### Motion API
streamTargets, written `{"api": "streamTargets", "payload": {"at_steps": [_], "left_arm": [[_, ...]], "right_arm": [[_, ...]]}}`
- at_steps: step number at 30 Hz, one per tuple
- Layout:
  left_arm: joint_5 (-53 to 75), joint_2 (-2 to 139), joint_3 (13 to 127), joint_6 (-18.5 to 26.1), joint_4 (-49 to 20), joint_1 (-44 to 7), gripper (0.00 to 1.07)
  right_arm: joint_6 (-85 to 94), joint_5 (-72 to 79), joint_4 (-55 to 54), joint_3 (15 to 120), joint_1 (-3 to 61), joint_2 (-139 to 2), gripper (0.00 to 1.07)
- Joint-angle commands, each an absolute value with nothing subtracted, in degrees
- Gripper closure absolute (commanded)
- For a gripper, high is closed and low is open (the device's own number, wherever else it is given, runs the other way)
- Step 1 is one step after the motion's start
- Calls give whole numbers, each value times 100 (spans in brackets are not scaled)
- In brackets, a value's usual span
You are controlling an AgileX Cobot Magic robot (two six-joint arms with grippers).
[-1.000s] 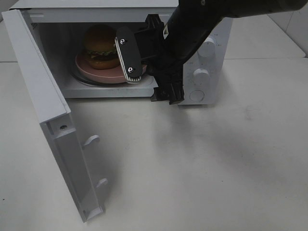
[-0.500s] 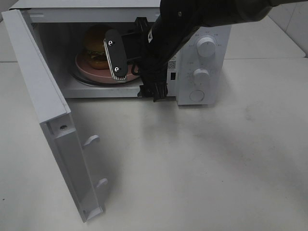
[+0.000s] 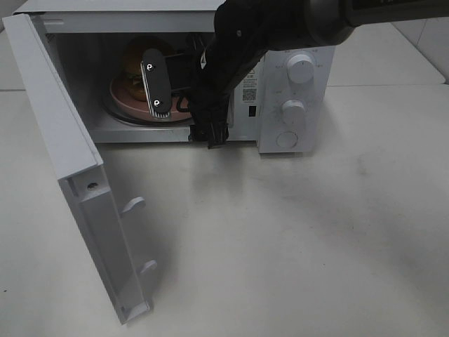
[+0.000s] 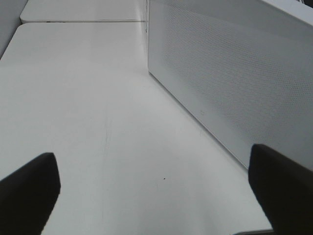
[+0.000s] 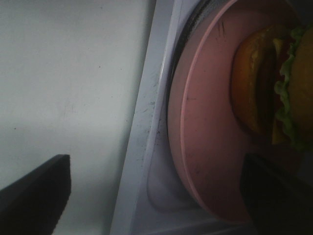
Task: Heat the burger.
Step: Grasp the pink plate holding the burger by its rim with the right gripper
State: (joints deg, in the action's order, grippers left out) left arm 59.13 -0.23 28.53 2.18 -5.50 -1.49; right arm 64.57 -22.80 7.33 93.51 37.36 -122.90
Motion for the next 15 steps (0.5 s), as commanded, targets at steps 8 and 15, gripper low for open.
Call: {"api": "streamTargets", "payload": {"at_steps": [8, 15], "left_arm": [[5884, -160, 2848, 212, -579, -120, 7], [5884, -160, 2848, 212, -579, -120, 7]], "right_arm": [[6388, -2320, 688, 9929, 3753, -12794, 19], [6285, -2607, 688, 10491, 3753, -13149, 20]]}}
